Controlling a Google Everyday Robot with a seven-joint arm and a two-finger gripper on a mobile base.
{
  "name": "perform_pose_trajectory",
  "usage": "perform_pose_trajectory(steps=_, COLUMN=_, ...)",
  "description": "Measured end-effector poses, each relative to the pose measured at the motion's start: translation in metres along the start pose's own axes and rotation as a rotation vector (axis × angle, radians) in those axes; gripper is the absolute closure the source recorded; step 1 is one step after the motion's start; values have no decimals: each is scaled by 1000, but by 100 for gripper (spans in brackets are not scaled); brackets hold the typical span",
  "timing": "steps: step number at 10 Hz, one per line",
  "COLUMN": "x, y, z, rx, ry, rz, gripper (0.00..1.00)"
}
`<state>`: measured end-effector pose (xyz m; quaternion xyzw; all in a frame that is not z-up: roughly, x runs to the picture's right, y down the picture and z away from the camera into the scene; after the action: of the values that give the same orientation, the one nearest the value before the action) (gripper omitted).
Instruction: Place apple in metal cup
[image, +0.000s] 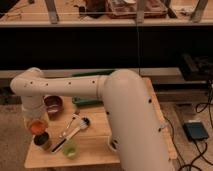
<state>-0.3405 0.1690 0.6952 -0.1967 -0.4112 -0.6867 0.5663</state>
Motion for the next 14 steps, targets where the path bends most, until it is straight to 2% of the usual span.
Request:
perform_pose_trajectory(steps=2, x=-5, y=-6, z=8, rx=6, ry=-21, rz=-14, gripper=100)
perform_pose_trajectory(steps=3, x=-9, y=-12, z=14, rx=9, ry=-36, rz=-30, gripper=96)
perform_pose_trajectory(steps=4, x=-10, y=-13, z=17, rx=11, ry=-44, rz=-36, gripper=89)
perform_pose_trajectory(steps=6, x=-14, y=-12, z=20, rx=20, ry=-51, rz=-43, gripper=66)
perform_pose_trajectory(steps=8, x=-17, y=-7, z=20, rx=21, ry=-47, rz=-44, gripper=48)
perform_pose_trajectory(steps=10, x=-19, y=2, z=17, rx=25, ry=-37, rz=-34, gripper=26)
perform_pose_trajectory(steps=11, x=-19, y=4, z=16, rx=28, ry=-35, rz=-31, gripper=22)
perform_pose_trajectory(steps=14, x=-19, y=0, z=17, rx=57, ry=-37, rz=-61, gripper=20)
